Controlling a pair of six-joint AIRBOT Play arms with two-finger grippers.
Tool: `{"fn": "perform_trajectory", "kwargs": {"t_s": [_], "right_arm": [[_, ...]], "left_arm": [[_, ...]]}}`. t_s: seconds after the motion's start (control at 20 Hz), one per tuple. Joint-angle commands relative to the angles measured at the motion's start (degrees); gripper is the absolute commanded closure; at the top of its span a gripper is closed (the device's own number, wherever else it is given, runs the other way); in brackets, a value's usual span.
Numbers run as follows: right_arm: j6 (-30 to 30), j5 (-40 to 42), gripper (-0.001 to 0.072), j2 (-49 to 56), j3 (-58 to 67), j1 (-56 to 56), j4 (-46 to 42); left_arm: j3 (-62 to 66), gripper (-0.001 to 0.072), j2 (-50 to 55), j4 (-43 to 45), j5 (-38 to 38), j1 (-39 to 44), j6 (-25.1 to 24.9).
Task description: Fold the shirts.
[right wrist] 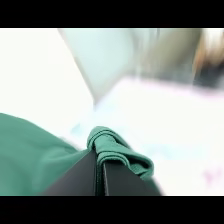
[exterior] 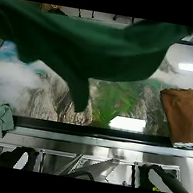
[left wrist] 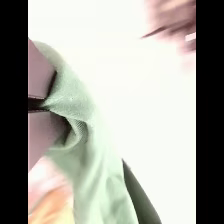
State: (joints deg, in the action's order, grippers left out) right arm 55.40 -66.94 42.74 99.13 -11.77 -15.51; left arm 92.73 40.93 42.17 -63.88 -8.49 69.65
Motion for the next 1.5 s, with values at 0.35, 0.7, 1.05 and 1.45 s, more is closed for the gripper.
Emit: {"fn": "perform_trajectory", "kwargs": {"t_s": [0.35,0.7,1.05,1.45], "right_arm": [[3.43,2.49,0.0696,3.28,12.11,-1.44,-13.81],[2.84,15.96,0.0695,22.62,-26.58,4.74,-20.98],[-4.63,20.72,0.0306,38.64,-26.86,4.35,-15.85],[3.17,-1.03,0.0309,23.12,-30.75,-9.44,-25.79]], "left_arm": [[21.22,0.0699,15.43,-1.38,-10.67,-5.07,1.51],[-11.08,0.0698,41.31,-1.01,-1.05,6.60,-10.69],[5.88,0.0076,66.69,-1.22,-6.01,2.49,-5.97],[8.13,0.0076,53.62,10.80,-24.59,-6.99,2.08]]}}
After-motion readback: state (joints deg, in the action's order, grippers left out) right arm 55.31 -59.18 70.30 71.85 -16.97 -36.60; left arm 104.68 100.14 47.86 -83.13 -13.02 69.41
